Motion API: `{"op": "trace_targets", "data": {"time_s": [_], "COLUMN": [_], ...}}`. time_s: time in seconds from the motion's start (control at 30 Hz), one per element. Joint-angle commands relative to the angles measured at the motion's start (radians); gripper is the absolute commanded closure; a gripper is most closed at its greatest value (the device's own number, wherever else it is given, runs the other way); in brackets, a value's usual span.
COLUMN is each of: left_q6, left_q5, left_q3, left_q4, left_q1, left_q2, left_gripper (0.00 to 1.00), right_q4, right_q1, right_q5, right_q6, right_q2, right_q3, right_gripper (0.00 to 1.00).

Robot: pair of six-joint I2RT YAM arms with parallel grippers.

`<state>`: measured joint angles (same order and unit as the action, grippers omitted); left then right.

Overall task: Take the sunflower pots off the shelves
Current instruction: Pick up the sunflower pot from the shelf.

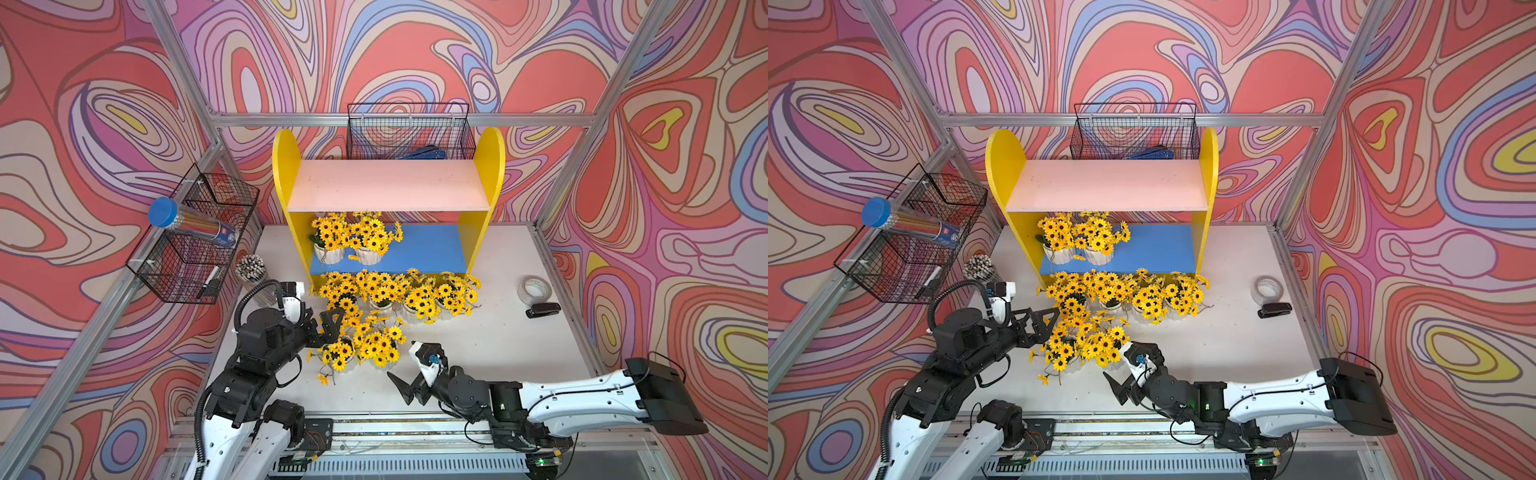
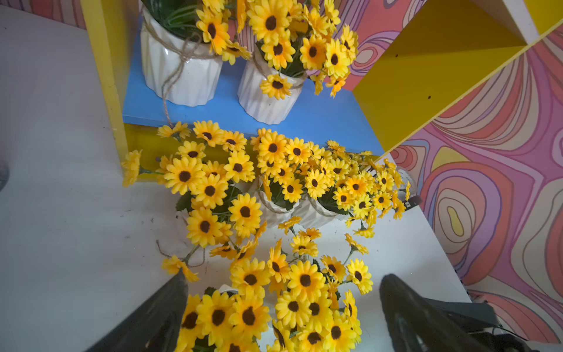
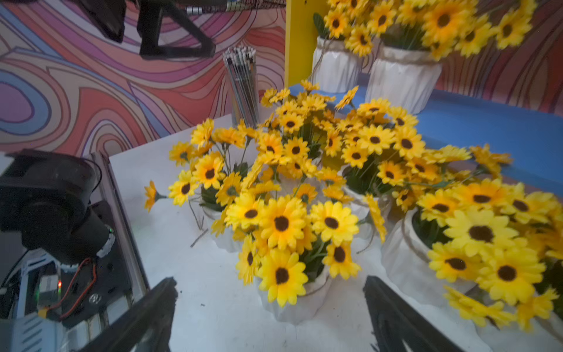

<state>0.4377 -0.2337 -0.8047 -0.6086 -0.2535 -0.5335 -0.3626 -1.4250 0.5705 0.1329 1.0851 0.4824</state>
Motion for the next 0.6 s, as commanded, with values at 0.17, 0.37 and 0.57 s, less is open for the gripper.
{"op": "trace_targets", "data": {"time_s": [0.17, 0.37, 0.57], "left_q6": [-0.095, -0.129, -0.143], "left_q5": [0.176, 0.217, 0.241], "left_q3": [-0.128, -0.144, -0.104], "left_q4": [-0.019, 0.025, 0.027], "left_q1": [0.010, 0.023, 0.043], "left_q2": [-0.139, -0.227, -0.211], "left_gripper": [0.00, 0.00, 0.00], "right_q4": [0.000, -0.090, -0.154], "right_q1": [0.461, 0.625, 0.702], "right_q5": [-0.366, -0.529, -0.616], "right_q6": [-0.116, -0.108, -0.087], "right_q2": [0.169, 0.485, 0.708], "right_q3": [0.283, 0.494, 0.652], "right_gripper": [0.02, 0.02, 0.02]}}
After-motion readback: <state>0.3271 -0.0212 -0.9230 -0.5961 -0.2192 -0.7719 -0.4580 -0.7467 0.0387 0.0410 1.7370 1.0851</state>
